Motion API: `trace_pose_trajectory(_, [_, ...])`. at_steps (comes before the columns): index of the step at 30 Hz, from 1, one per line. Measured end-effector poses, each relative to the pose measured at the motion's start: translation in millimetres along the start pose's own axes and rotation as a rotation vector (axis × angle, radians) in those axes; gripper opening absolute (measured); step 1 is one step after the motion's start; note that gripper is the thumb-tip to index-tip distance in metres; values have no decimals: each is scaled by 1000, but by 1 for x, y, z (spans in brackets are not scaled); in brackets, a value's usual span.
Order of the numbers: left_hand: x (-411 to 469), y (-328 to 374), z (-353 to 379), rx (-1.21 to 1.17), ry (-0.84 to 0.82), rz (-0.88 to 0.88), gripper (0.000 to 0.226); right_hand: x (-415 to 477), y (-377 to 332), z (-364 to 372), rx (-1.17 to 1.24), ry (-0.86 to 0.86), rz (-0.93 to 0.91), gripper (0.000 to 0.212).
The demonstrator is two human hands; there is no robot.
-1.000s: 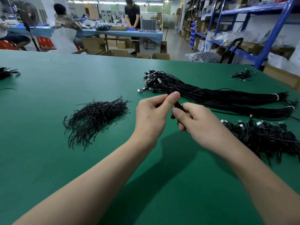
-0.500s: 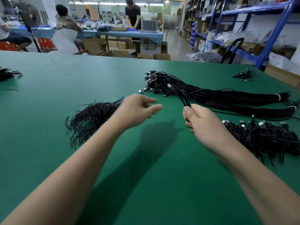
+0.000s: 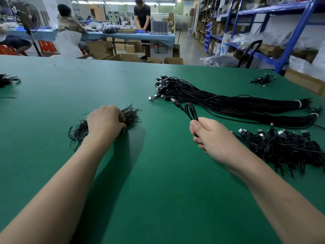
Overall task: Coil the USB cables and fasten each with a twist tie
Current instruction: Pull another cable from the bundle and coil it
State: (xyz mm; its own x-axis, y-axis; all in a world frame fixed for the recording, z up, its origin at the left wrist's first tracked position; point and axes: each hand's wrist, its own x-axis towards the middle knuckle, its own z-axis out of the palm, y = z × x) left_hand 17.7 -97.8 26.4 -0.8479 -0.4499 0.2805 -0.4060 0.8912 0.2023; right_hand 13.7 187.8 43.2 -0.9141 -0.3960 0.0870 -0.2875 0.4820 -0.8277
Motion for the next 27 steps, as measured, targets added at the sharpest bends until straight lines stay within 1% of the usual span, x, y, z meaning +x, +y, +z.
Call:
trace_pose_trajectory(4, [2, -1, -2, 4, 11, -10, 17, 0, 0, 1, 27, -24, 9, 35])
trace_pose_trajectory(8, [4, -3, -6, 1, 17, -24, 22, -1, -2, -2, 109, -52, 36, 33])
trace_pose_trajectory(13, [3, -3, -16, 10, 53, -47, 31, -2, -5, -4, 130, -70, 65, 33])
trace_pose_trajectory(19, [3, -4, -50, -29, 96, -40, 28, -4, -8, -5, 153, -73, 58, 33])
trace_pose_trajectory(21, [3, 0, -61, -124, 73, 35, 27, -6, -11, -3, 189, -83, 18, 32])
trace_pose_trajectory(22, [1, 7, -66, -222, 36, 98, 25, -7, -13, -2, 225, -96, -9, 31])
trace_pose_trajectory(25, [-15, 39, -75, -587, -171, 299, 18, -10, -19, 3, 325, -123, -95, 31])
trace_pose_trajectory(27, [-28, 60, -75, -757, -303, 380, 17, -11, -22, 3, 372, -111, -120, 32])
